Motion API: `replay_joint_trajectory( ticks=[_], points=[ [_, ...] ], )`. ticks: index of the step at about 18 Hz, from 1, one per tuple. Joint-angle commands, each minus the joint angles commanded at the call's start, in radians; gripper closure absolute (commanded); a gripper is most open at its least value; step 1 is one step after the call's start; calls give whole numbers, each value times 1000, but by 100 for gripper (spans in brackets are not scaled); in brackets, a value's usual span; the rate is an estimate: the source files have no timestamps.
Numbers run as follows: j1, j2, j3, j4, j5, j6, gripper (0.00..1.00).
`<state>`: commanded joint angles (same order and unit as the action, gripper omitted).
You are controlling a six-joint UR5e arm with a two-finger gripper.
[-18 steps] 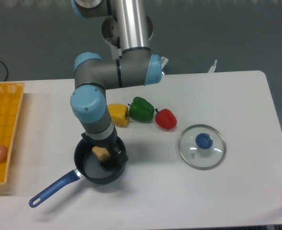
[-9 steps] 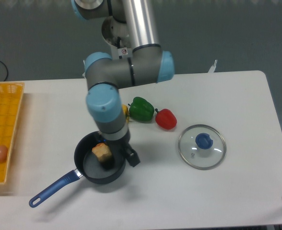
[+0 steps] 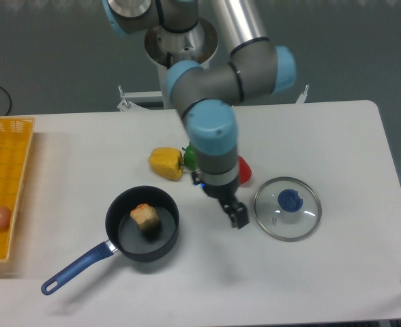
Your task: Place the bread in the pot
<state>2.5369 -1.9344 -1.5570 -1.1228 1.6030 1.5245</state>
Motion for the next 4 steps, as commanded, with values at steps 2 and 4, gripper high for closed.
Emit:
replay_joint_trajectory(
  ticks=[2,4],
  points=[
    [34,12,0,-6,2,43,0],
    [69,12,-2,-21,3,91,0]
  ],
)
